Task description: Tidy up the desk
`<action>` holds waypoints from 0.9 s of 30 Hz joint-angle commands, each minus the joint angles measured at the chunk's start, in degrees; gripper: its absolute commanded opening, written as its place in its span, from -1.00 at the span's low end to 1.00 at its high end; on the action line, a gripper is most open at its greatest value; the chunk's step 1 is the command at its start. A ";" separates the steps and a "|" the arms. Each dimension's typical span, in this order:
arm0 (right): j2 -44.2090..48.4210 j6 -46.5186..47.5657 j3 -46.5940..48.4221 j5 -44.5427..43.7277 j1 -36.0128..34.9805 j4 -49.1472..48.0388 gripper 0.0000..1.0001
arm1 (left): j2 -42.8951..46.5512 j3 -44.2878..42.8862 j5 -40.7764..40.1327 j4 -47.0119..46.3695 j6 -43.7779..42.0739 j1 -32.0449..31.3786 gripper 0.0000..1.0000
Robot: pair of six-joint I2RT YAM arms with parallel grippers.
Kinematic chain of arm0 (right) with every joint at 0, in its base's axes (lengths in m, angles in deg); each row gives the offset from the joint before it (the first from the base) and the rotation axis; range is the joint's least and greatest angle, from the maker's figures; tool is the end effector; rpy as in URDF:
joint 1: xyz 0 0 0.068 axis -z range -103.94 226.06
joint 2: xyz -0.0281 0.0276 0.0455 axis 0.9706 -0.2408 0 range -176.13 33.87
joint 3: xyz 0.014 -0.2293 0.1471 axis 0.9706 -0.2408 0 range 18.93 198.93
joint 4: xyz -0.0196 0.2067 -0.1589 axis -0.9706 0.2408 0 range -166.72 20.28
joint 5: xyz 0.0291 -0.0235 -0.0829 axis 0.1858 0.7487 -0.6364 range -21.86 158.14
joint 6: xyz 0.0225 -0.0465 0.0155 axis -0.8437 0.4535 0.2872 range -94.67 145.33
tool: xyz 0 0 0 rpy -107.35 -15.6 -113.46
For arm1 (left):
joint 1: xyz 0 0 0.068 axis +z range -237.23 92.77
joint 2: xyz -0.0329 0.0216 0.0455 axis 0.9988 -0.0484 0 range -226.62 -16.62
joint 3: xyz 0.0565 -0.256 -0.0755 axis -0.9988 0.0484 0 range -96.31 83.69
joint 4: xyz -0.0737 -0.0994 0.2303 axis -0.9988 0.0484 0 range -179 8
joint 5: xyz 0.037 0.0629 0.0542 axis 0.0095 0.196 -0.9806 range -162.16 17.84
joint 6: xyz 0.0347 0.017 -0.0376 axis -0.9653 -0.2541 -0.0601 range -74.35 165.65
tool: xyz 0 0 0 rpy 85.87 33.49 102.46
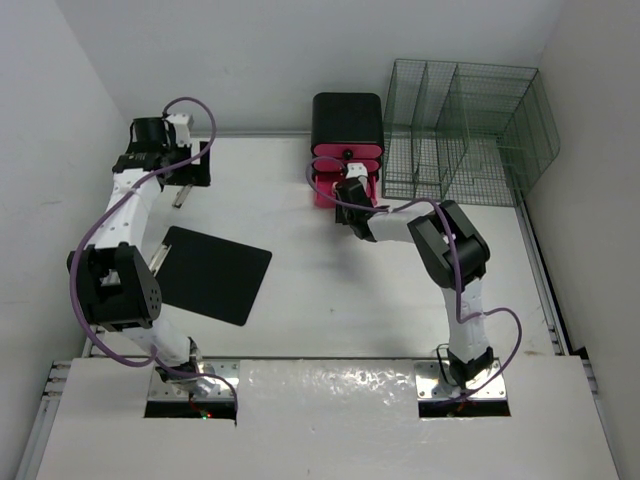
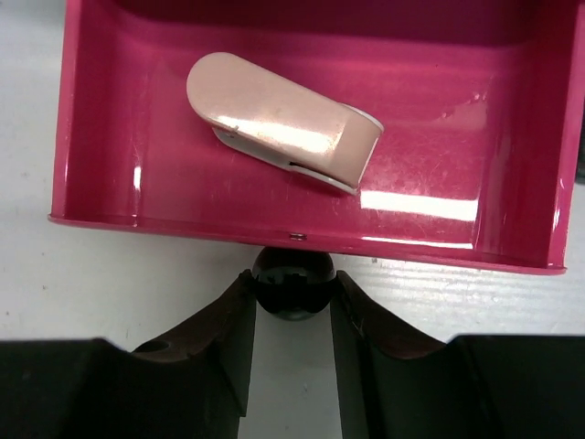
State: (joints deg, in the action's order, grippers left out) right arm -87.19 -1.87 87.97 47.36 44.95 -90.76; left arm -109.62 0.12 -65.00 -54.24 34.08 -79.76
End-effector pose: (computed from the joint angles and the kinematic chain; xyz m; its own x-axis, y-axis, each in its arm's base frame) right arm 0.3822 0.2160 0.1174 -0.5801 0.1491 -0.8008 0.0240 0.9858 0.1662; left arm 0.3611 0.0429 0.3199 -0.6851 0.1110 -0.7200 0.0992 0.9933 0.0588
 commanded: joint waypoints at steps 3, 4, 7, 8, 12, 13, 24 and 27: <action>-0.23 1.71 3.74 -4.27 0.79 -6.86 -0.35 | 0.88 1.30 -0.92 -3.38 -1.26 0.10 0.99; -0.32 1.89 4.26 -4.97 0.88 -7.22 -0.35 | 0.88 1.39 -1.00 -3.39 -1.43 0.18 0.99; -1.11 1.89 5.75 -4.63 1.67 -8.98 -0.35 | 0.79 1.74 -0.92 -3.47 -1.87 0.18 0.99; -1.90 1.98 6.19 -4.45 1.84 -10.12 -0.35 | 0.79 1.66 -1.00 -3.39 -2.05 0.18 0.99; -5.15 2.77 10.75 -4.01 2.55 -10.83 -0.34 | 0.71 1.74 -1.71 -3.47 -2.31 0.18 0.99; -5.85 3.03 11.55 -4.01 2.81 -10.83 -0.34 | 0.71 1.66 -1.80 -3.47 -2.49 0.18 0.99; -9.81 4.44 14.81 -6.38 3.96 -16.54 -0.34 | -1.13 1.57 -3.20 -3.56 -3.28 0.18 0.99; -10.95 4.44 15.34 -8.48 3.87 -18.73 -0.38 | -2.63 0.78 -3.38 -2.69 -3.54 0.09 0.99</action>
State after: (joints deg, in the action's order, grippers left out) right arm -98.33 1.82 100.27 43.17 48.23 -101.58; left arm -110.71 1.96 -67.91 -55.46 31.28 -79.76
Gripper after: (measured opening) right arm 0.329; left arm 0.996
